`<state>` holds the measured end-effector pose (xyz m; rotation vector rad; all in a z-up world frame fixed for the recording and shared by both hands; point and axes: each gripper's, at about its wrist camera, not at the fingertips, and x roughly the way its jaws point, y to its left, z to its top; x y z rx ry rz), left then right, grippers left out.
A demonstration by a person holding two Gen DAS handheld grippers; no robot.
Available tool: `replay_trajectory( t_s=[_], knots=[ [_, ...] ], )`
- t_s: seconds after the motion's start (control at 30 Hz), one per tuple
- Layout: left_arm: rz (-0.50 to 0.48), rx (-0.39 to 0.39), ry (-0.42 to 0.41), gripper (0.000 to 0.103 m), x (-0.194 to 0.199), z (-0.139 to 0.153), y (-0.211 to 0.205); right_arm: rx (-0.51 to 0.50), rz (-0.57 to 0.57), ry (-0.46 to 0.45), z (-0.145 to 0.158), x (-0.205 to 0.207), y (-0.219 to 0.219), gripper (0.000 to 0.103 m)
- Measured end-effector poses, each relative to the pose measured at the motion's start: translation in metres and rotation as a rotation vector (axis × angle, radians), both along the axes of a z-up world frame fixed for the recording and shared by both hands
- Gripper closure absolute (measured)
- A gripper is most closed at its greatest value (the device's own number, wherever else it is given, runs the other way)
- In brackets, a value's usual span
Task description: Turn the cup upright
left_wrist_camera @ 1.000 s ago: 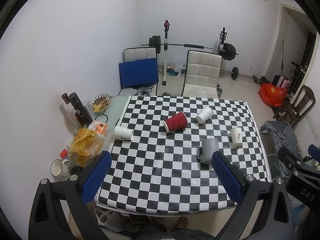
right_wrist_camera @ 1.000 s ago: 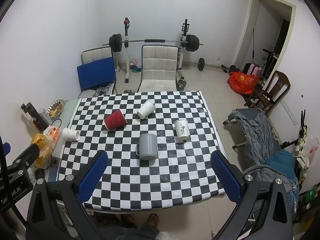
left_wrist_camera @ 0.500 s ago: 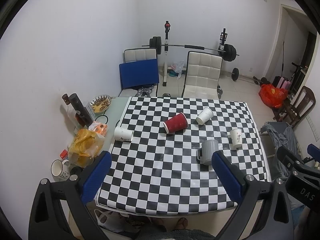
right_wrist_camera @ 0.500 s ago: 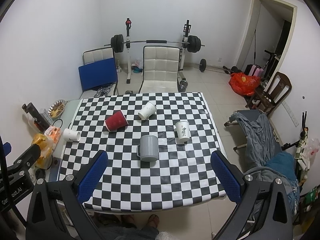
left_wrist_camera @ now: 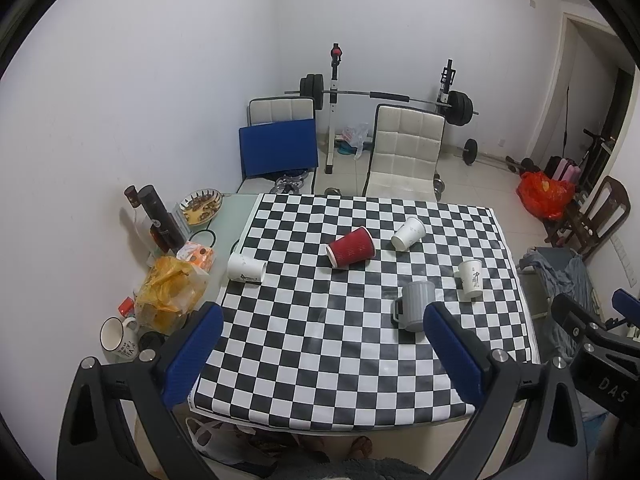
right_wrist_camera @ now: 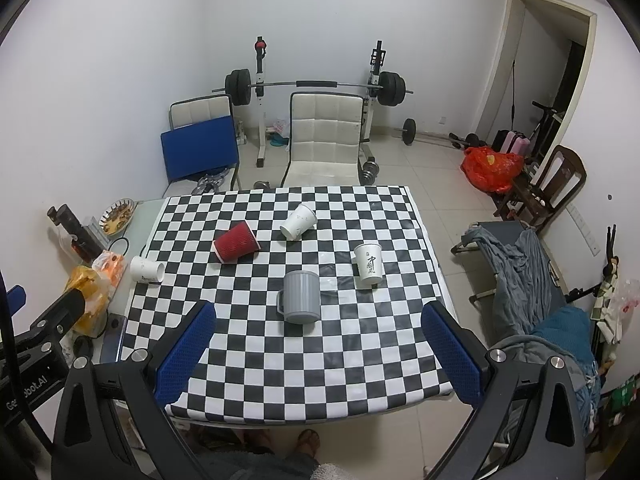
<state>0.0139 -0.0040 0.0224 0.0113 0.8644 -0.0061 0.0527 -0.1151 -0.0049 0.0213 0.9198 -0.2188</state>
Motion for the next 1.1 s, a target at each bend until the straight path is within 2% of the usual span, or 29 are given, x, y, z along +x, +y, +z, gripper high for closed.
replay_trajectory(
  t_s=[1.1],
  knots=[
    [-0.001, -0.007, -0.006, 0.001, -0.0005, 0.0033, 0.0008, 0.004, 0.005, -0.002, 0.0056, -0.0025, 0.0072, 0.000]
  ],
)
